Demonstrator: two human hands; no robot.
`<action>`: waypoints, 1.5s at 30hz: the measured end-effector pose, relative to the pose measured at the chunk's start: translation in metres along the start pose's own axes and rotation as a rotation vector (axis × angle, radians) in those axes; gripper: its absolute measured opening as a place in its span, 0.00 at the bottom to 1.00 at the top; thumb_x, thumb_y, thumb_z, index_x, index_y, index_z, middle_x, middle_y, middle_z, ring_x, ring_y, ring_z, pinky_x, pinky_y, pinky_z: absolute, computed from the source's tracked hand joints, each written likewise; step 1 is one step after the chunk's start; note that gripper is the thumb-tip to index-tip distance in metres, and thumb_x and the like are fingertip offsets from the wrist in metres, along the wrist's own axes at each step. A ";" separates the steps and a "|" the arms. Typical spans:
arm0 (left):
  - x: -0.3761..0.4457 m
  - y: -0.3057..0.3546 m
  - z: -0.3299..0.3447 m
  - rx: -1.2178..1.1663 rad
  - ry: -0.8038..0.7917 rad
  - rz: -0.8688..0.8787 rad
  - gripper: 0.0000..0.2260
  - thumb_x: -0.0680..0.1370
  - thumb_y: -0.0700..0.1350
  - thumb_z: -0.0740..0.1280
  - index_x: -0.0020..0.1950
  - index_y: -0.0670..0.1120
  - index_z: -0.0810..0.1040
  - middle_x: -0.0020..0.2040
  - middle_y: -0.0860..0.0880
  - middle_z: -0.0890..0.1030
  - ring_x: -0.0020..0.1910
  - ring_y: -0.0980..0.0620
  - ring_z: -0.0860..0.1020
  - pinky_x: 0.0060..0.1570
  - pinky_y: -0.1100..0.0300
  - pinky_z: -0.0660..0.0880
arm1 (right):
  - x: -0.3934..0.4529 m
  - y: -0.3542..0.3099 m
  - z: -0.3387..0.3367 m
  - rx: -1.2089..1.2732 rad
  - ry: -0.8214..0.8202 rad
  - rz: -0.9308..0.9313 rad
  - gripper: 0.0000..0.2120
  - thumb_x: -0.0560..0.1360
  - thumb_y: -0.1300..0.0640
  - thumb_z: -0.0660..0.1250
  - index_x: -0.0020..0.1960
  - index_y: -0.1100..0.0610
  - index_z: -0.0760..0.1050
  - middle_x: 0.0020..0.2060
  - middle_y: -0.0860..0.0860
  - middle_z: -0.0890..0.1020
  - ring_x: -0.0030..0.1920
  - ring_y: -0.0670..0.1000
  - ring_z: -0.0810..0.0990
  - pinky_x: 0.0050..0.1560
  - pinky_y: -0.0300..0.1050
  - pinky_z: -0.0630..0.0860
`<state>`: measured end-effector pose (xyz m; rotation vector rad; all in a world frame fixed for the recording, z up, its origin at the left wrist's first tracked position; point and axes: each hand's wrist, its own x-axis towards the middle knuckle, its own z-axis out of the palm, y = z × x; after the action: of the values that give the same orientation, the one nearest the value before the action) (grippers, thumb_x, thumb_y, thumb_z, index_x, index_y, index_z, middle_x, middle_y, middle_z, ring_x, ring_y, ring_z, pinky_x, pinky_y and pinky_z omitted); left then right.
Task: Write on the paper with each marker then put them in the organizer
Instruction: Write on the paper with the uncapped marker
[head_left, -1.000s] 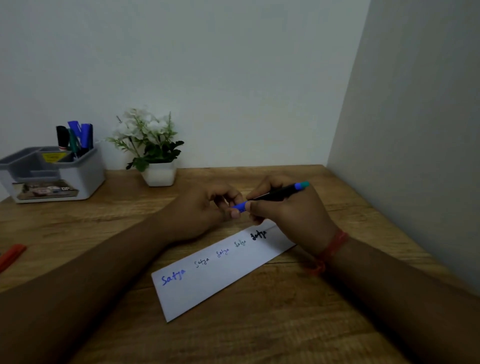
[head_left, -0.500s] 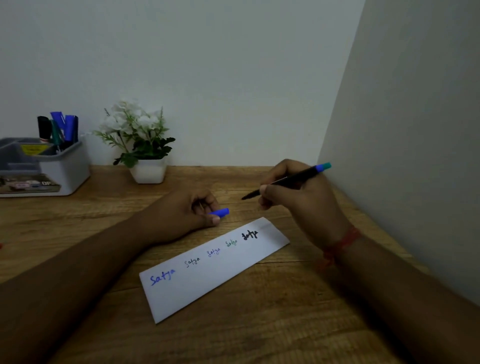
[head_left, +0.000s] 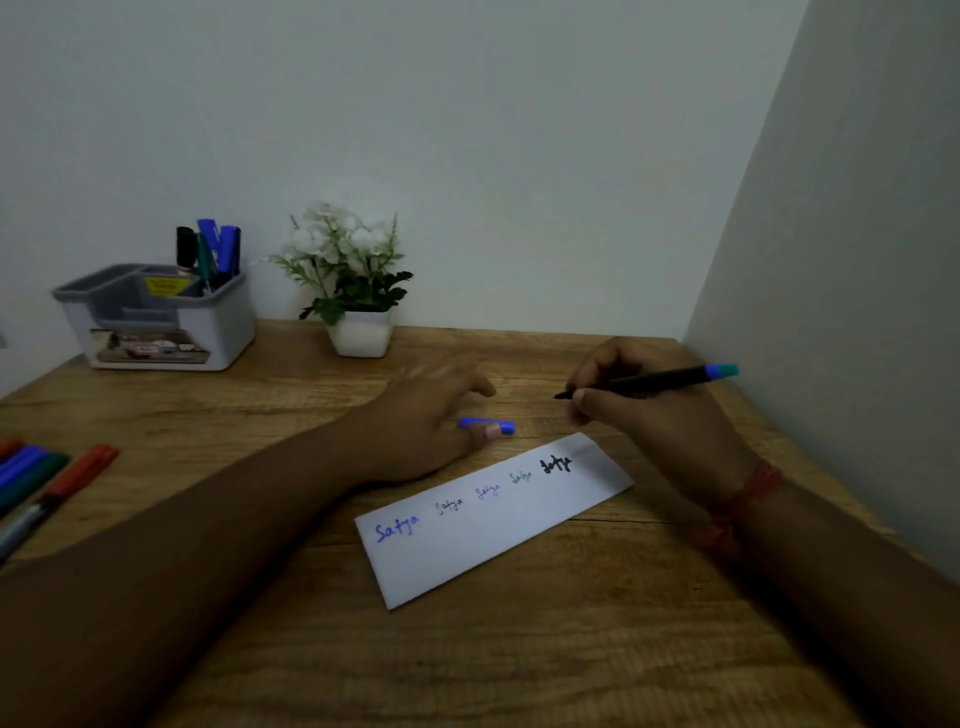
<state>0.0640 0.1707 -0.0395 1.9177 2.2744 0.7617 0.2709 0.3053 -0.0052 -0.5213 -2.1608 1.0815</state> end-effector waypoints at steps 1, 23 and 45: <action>-0.002 0.001 -0.002 0.042 -0.039 -0.024 0.25 0.78 0.63 0.61 0.72 0.55 0.67 0.73 0.53 0.68 0.72 0.51 0.63 0.71 0.46 0.62 | -0.001 -0.003 0.001 -0.031 -0.002 -0.007 0.03 0.74 0.68 0.71 0.45 0.62 0.79 0.42 0.55 0.85 0.43 0.53 0.86 0.50 0.53 0.84; -0.001 0.007 0.025 0.416 -0.161 0.013 0.41 0.78 0.64 0.59 0.79 0.53 0.35 0.79 0.47 0.32 0.75 0.39 0.29 0.69 0.29 0.37 | -0.072 -0.052 0.081 -0.108 -0.292 0.045 0.06 0.73 0.61 0.74 0.40 0.51 0.82 0.42 0.44 0.86 0.46 0.43 0.84 0.47 0.35 0.79; -0.002 0.011 0.020 0.430 -0.170 -0.008 0.36 0.79 0.66 0.50 0.79 0.54 0.34 0.79 0.48 0.32 0.75 0.40 0.28 0.70 0.31 0.36 | -0.074 -0.057 0.079 -0.052 -0.322 0.122 0.04 0.70 0.62 0.73 0.38 0.55 0.82 0.40 0.47 0.87 0.42 0.46 0.84 0.43 0.41 0.80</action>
<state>0.0816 0.1761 -0.0531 2.0347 2.4835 0.0997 0.2638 0.1838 -0.0218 -0.5378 -2.4681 1.2488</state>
